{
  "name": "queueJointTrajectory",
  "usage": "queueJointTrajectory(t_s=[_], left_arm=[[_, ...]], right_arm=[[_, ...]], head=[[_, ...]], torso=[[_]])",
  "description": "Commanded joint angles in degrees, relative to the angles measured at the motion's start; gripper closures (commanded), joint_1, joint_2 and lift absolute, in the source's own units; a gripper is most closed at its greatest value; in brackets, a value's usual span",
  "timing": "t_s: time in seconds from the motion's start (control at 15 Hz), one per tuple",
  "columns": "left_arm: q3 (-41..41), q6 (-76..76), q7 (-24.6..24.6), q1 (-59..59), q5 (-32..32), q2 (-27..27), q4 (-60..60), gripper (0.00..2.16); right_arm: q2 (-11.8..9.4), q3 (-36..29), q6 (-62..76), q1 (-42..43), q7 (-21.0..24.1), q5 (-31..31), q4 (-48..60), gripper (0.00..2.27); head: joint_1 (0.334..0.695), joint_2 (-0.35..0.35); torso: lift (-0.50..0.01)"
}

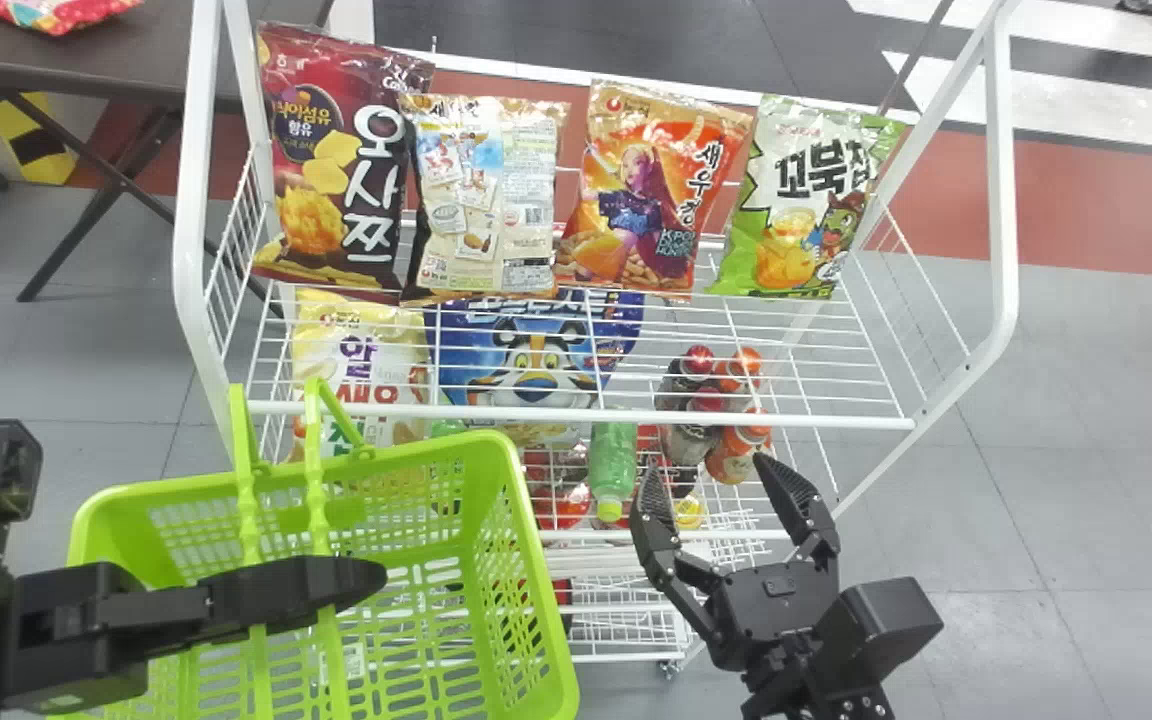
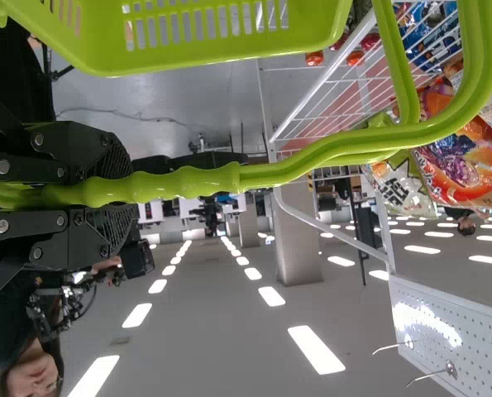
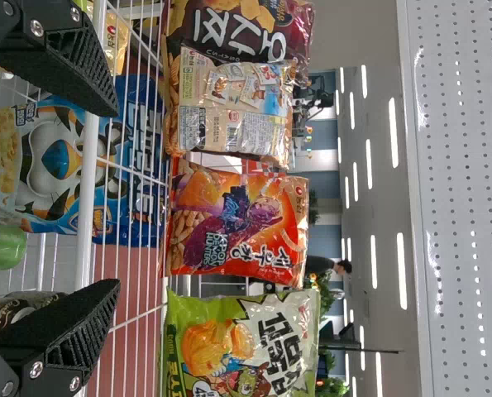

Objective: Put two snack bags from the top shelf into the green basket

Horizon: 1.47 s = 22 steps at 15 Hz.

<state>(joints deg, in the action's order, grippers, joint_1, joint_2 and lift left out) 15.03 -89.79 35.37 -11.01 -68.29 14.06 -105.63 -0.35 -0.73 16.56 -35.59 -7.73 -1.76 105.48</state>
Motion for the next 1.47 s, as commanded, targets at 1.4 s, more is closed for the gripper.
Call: queueJointTrajectory(t_s=[1.4], left_arm=[[-0.61,-0.24,-0.30,-0.06,0.17,-0.44,0.25,2.14]], right_arm=[[0.40,7.84,-17.93,26.72,0.00,0.79,-10.03,0.08]], head=[[0.695,-0.101]], torso=[[0.000]])
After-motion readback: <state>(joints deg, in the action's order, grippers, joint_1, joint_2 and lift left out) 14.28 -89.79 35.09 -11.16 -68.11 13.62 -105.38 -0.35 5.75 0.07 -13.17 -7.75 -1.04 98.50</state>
